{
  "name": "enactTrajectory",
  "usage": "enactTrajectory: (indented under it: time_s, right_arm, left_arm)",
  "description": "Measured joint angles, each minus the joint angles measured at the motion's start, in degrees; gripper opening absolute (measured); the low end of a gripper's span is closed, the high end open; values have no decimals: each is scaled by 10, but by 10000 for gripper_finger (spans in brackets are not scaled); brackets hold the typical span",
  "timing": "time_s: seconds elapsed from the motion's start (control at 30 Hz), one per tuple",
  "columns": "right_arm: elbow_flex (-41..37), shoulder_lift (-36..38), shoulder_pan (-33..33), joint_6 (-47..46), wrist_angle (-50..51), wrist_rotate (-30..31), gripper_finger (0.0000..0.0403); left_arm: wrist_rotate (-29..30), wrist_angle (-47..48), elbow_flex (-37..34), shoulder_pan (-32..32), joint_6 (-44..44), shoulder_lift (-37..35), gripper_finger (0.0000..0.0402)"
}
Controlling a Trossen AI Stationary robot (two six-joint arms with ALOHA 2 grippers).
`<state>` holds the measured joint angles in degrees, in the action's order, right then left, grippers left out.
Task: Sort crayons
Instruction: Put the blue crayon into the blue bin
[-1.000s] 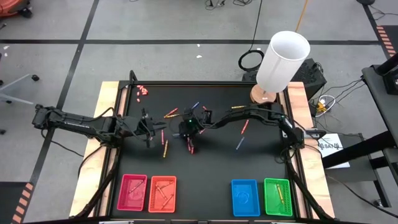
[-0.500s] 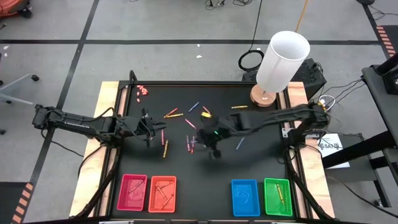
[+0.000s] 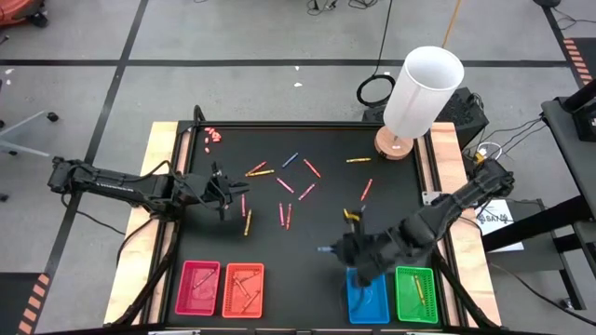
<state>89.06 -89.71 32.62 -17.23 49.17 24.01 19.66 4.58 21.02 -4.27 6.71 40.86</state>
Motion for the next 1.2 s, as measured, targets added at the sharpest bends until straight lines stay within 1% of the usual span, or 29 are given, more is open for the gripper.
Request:
enactTrajectory:
  time_s: [0.1, 0.17, 0.4, 0.53, 0.73, 0.9, 1.07, 1.2]
  right_arm:
    - [-1, -1, 26, -47, 13, 2, 0]
    - [-1, 0, 41, -68, 17, 14, 0]
    - [0, 0, 83, -105, 55, 48, 0]
    - [0, 0, 101, -117, 112, 45, 0]
    - [0, 0, 122, -210, 164, 34, 0]
    - [-8, 0, 138, -321, 169, 13, 0]
    - [-37, 0, 156, -489, 162, 11, 6]
    - [-73, -1, 167, -623, 149, -26, 13]
  left_arm:
    - [0, 0, 0, 0, -4, 0, 66]
    - [0, 0, 0, 0, -4, 0, 66]
    - [0, 0, 0, 0, -5, 0, 66]
    - [-13, 0, 0, 0, -21, 0, 66]
    - [-33, 0, 0, 0, -49, 0, 66]
    - [-34, 0, 0, 0, -79, 0, 66]
    - [-34, -8, -10, 0, -110, 0, 66]
    - [-34, -11, -19, 0, -128, 5, 66]
